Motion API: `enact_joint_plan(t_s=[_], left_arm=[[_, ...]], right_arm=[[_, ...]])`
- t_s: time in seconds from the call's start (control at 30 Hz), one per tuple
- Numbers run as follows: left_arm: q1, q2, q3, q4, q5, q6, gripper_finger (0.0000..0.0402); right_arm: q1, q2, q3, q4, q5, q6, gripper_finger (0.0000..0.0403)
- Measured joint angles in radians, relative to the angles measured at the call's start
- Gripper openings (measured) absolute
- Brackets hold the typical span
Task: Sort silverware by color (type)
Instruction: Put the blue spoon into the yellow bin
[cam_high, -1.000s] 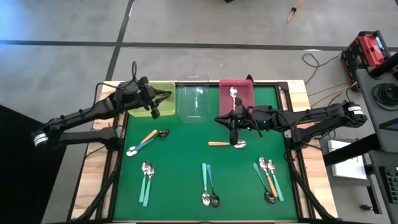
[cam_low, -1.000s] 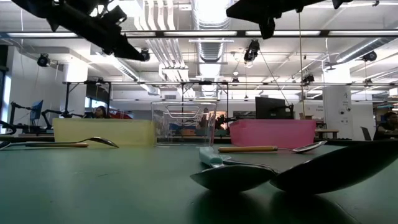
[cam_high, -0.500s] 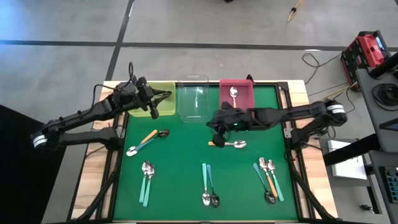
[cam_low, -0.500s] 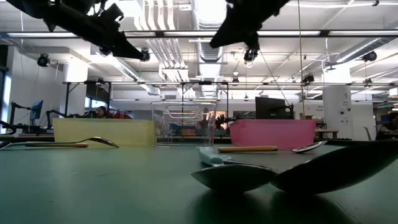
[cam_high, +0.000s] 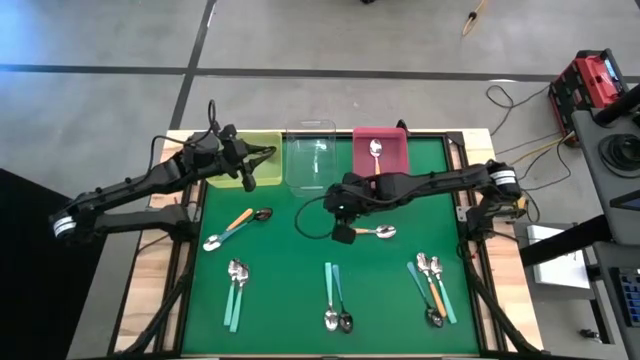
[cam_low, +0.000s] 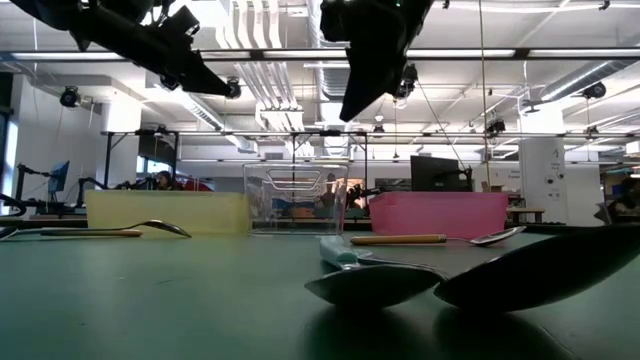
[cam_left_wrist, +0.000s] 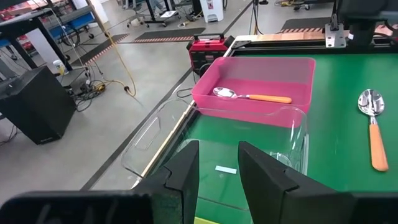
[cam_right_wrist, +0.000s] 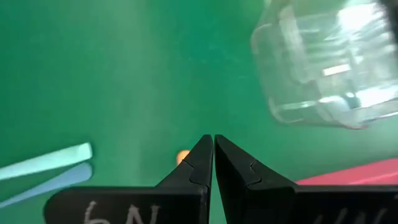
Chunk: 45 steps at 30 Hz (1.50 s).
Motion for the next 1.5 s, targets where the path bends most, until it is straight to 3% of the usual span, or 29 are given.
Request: enact_joint_plan(t_s=[0.3,0.7,0.9,1.1,1.37,1.5], left_arm=[[0.000,0.001,0.000,0.000,0.000,0.000,0.0094],[0.000,0.001,0.000,0.001,0.000,0.000,0.0094],[0.000,0.001,0.000,0.005,-0.001,0.000,0.0094],[0.000,0.002,0.000,0.019,-0.001,0.000,0.0094],[0.000,0.017,0.000,0.014,0.000,-0.003,0.0094],[-0.010,0.044,0.000,0.038,0.100,-0.027,0.0094]], right_arm=[[0.006,0.034,-0.029,-0.042,-0.099,0.000,0.0009],[0.008,0.035,-0.189,-0.075,-0.100,0.066,0.0009],[-0.016,0.035,-0.262,0.032,-0.085,0.225,0.0009],[-0.013,0.042,-0.296,0.171,-0.041,0.236,0.0009],[-0.014,0.051,-0.296,0.190,-0.038,0.245,0.0009],[-0.014,0.051,-0.296,0.190,-0.038,0.246,0.0009]])
